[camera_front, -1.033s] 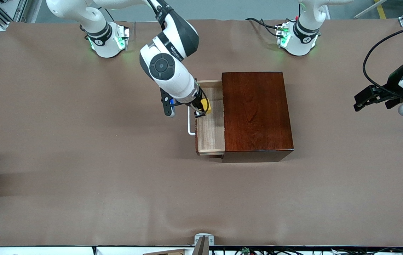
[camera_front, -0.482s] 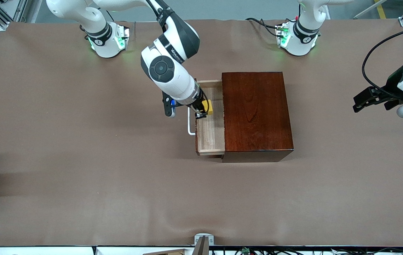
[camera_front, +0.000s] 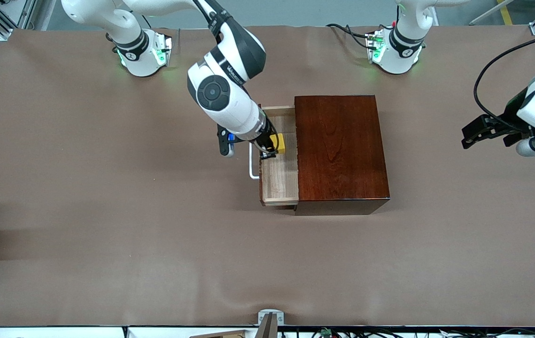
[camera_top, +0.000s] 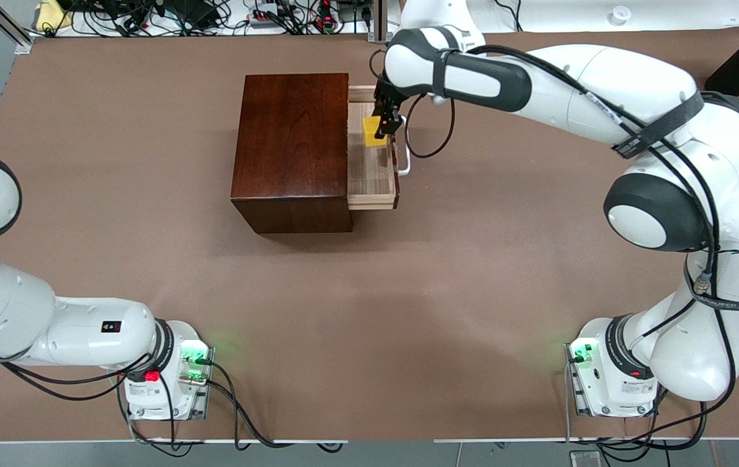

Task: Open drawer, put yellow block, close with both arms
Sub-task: 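Lower the yellow cube into the drawer with the right gripper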

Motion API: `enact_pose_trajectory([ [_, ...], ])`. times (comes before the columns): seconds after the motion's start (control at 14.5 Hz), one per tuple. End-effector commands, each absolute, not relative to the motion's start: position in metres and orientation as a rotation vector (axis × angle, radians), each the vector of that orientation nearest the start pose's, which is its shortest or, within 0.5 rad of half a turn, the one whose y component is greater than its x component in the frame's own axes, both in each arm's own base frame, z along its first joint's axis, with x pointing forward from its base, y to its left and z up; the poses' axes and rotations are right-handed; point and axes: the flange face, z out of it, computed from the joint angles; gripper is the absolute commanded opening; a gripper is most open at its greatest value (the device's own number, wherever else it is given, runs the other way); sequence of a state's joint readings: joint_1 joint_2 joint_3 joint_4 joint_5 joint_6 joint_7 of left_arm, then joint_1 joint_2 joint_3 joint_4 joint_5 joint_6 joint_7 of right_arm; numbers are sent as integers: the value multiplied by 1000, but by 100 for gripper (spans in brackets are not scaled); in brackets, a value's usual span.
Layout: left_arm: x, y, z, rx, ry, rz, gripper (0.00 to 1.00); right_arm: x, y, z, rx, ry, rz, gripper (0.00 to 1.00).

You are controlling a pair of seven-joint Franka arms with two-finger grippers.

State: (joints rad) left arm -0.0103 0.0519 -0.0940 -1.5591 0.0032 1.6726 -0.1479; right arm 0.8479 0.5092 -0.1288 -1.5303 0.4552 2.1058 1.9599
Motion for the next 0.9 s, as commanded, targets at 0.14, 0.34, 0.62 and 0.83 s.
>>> enact_pose_trajectory([
  [0.14,572,-60,619,-3164,-74,-64,100,505,501,355,-2221,1978,480,0],
  [0.34,573,-61,615,-3159,-74,-55,100,504,501,347,-2232,1987,481,1],
  [0.62,574,-60,616,-3159,-81,-60,100,503,501,337,-2245,2004,486,78],
  [0.83,572,-59,619,-3156,-83,-63,100,507,501,347,-2244,1987,465,100],
])
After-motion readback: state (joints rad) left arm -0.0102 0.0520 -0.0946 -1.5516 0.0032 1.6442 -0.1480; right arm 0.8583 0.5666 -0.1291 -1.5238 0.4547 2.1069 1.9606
